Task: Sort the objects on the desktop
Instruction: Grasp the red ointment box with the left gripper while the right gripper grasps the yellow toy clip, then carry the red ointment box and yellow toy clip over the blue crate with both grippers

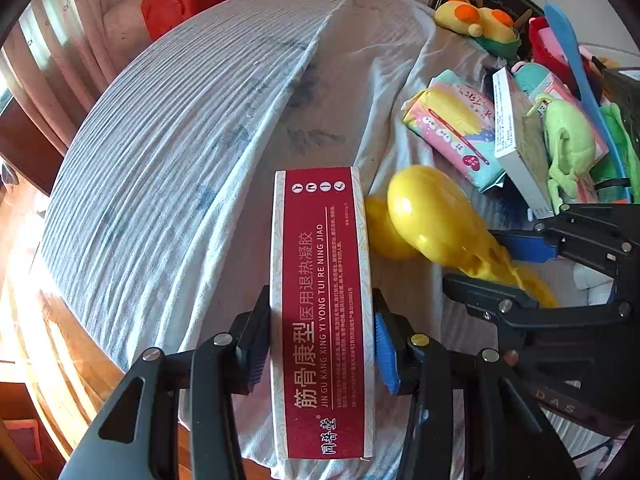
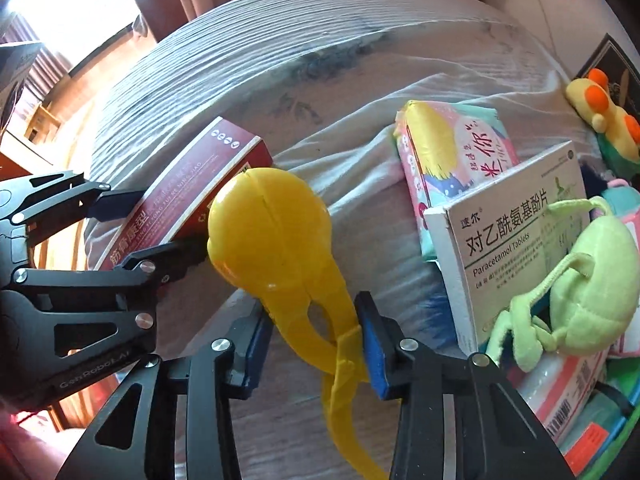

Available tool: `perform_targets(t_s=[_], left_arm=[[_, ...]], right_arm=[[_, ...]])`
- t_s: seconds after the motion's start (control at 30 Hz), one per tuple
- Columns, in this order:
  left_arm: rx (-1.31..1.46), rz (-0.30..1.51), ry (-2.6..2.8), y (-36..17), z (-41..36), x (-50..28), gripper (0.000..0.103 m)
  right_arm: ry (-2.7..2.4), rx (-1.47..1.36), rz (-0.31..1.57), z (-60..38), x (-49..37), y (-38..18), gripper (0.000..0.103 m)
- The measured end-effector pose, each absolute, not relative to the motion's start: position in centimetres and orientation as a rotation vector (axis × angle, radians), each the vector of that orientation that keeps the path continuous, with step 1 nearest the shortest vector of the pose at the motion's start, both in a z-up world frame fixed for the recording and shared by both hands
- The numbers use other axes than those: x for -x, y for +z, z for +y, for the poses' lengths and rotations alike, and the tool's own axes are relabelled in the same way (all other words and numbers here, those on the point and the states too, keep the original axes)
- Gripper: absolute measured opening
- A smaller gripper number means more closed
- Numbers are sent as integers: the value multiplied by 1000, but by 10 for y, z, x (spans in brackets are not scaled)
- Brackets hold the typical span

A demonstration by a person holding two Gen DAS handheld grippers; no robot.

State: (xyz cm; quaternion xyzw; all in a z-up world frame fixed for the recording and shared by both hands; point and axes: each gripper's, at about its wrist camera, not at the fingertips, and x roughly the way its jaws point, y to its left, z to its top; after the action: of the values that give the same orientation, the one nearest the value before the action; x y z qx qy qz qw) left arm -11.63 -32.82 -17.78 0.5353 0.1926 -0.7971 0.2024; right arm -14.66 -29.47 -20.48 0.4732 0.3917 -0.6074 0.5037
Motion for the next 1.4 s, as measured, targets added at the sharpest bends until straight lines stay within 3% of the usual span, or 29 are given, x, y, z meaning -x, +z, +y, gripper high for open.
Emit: perform_targets(t_s=[0.03,0.1,0.27,0.7,1.4], left_arm=[[-1479,534,-2234,-173,-327,115,44],[-1438,524,-2255,-160,-324,111,44],[-1353,515,-2293,-128,-314,106,43],[-1109,276,-2602,-17,-233,129,43],[-943,20,-3321,133,48,244,43]], right_arm=[[-1470,-1146,930,-294,147,-203,32],[-1483,-1145,872,-291,148,-194,31],[-1566,-1105,764,-272,153,-157,31],[-1912,-936,505,-169,182,-23,31],[-2648,-696,297,124,226,191,31]])
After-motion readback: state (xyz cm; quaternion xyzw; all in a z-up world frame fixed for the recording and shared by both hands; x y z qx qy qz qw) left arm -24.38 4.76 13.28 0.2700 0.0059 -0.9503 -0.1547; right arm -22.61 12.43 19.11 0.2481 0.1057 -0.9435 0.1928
